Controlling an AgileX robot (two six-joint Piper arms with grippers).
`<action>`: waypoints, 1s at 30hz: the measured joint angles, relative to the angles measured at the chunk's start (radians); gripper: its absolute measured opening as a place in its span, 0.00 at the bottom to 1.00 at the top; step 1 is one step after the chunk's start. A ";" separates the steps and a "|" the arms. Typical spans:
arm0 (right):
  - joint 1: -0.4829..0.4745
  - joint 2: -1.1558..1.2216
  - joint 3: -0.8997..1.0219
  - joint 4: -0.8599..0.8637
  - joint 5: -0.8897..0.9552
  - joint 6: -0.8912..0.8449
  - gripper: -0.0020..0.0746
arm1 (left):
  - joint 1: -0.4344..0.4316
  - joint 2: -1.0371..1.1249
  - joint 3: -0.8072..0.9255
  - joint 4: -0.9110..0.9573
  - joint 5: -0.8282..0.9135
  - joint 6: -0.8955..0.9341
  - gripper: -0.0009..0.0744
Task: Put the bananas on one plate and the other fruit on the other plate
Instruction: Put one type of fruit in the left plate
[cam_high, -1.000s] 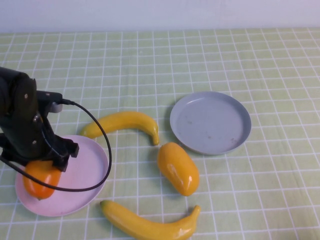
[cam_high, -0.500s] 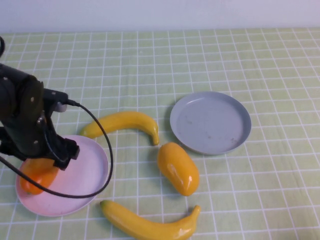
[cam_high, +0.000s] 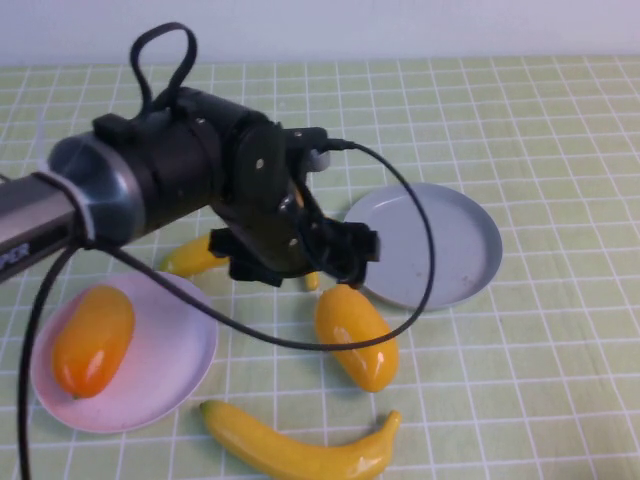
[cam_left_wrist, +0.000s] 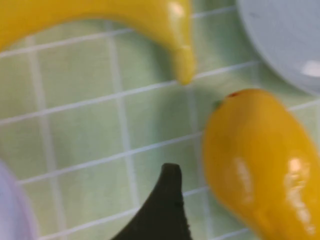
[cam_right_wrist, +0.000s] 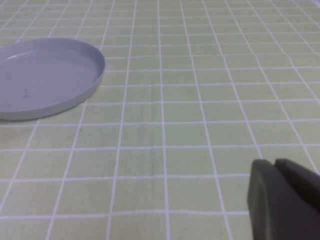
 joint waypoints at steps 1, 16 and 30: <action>0.000 0.000 0.000 0.000 0.000 0.000 0.00 | -0.015 0.023 -0.033 -0.030 0.008 -0.007 0.88; 0.000 0.000 0.000 0.000 0.000 0.000 0.00 | -0.139 0.213 -0.234 -0.051 0.187 -0.192 0.88; 0.000 0.000 0.000 0.000 0.000 0.000 0.00 | -0.140 0.246 -0.293 0.032 0.313 -0.282 0.88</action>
